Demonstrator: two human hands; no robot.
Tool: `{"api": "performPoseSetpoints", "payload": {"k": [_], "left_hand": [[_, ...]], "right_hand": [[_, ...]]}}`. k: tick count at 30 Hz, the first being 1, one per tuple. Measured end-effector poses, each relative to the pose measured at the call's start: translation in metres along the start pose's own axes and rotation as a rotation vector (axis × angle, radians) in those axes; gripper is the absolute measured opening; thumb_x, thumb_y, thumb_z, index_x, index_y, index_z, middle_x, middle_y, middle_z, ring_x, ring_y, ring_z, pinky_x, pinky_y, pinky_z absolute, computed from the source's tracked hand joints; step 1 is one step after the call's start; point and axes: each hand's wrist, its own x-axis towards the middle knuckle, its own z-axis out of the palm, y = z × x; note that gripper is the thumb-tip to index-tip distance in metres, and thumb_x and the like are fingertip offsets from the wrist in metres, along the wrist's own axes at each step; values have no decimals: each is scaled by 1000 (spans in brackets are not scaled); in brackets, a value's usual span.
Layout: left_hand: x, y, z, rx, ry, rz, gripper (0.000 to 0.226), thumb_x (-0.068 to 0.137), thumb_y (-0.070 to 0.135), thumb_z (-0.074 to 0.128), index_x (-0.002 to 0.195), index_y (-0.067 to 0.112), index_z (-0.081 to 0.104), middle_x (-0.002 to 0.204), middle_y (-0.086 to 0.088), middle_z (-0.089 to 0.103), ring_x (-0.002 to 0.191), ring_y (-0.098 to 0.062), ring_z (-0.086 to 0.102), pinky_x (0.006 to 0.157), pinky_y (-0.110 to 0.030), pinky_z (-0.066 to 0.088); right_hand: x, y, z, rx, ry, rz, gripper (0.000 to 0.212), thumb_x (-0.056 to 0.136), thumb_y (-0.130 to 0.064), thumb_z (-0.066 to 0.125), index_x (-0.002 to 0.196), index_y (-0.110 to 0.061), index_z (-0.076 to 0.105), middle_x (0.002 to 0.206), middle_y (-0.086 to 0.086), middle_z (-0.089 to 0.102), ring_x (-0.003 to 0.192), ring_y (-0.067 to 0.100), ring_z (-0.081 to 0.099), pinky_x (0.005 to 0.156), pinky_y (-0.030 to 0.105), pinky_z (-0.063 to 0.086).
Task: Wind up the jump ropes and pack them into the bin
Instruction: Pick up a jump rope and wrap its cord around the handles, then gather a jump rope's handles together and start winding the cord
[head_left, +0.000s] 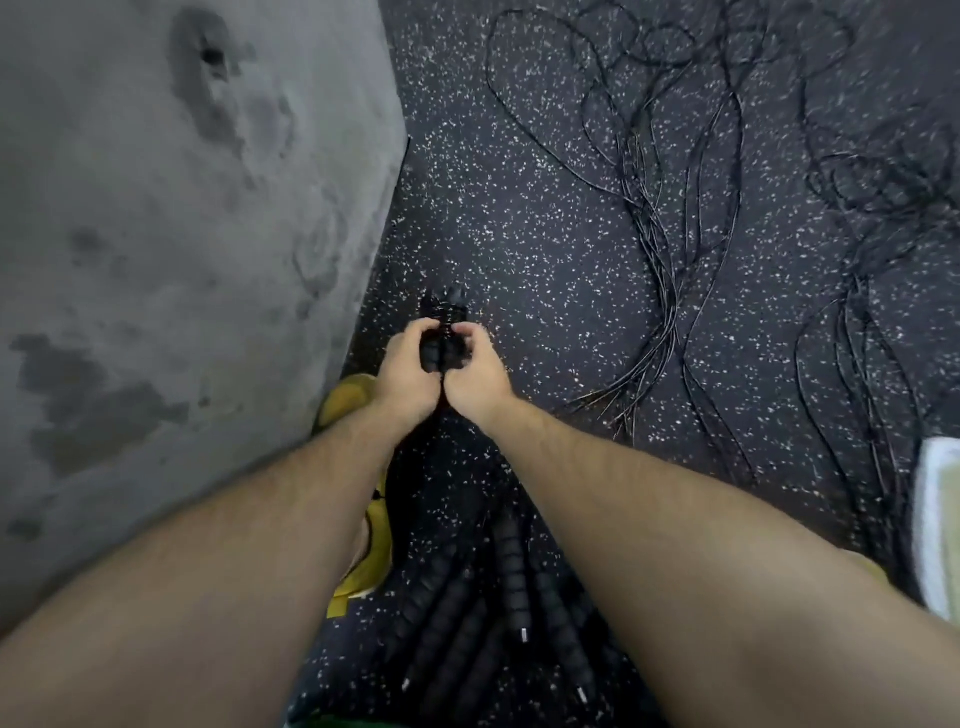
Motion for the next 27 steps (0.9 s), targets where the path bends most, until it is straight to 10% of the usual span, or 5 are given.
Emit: {"api": "performPoseSetpoints", "payload": {"k": [8,12,27], "left_hand": [[9,-29,5,334,-153,-60,66,99,11,56,159,23,31,168,-13,19,153,-30,22,125,-35,19],[-35,-15,18,432,38,112,43,97,12,51,139,20,53,144,-8,49,132,-30,42,110,-43,38],[-155,-70,82,569,-306,-182,41,93,30,70,127,15,52,131,-5,56,126,-29,45,98,-43,45]], "right_hand": [[-12,12,-11,-187,-148,7,56,91,2,49,146,-10,44,136,7,58,122,21,57,107,28,43],[-44,26,-36,-375,-14,-52,38,96,-9,50,134,-15,56,132,1,61,118,17,58,93,17,38],[-172,139,-32,-480,-81,98,30,91,-16,42,114,-25,60,114,2,65,107,25,58,92,40,51]]}}
